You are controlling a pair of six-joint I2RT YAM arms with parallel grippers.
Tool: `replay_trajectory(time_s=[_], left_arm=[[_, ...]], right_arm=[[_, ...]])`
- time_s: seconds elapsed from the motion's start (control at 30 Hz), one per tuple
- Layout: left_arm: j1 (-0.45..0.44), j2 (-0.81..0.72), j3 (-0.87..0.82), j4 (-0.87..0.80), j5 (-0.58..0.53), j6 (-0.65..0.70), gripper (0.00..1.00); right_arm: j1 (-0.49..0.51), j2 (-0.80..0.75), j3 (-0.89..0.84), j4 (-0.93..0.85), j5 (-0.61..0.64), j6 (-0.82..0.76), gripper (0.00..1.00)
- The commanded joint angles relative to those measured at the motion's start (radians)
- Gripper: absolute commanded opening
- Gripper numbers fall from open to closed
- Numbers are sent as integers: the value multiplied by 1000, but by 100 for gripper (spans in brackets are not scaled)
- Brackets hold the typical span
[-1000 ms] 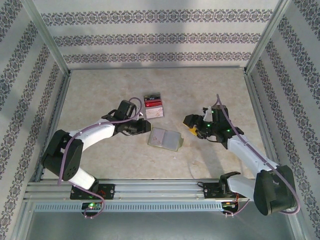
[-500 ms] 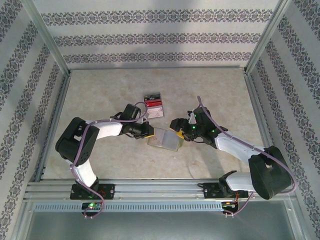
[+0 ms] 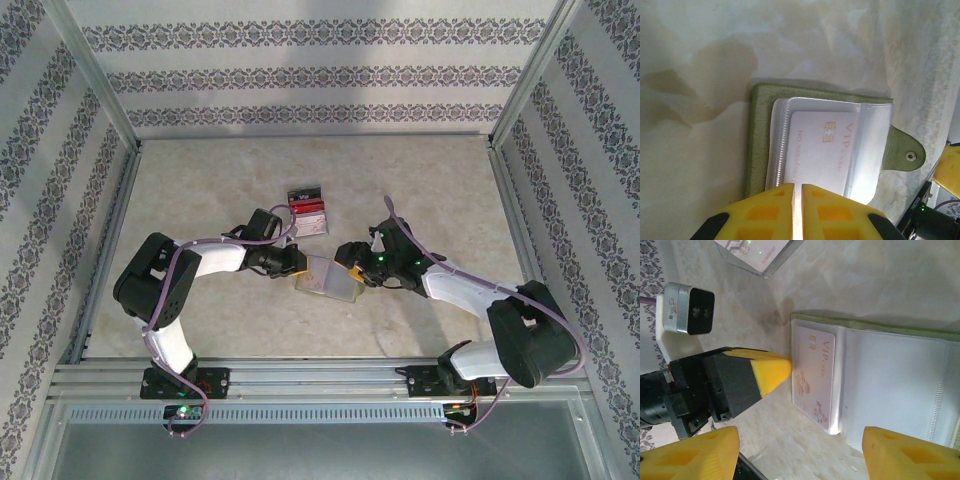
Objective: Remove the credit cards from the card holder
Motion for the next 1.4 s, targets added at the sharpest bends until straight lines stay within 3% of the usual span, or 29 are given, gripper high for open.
replay_trajectory(time_s=[0.0,0.67,1.37], left_arm=[[7,1,6,-31,-20,30,12],[5,27,-26,-42,-47,56,12],[6,36,-12,-62,-47,67,11]], right_arm=[[23,19,14,25,42,17,66],[146,174,49,168,140,88,59],[167,309,69,266,97,70,54]])
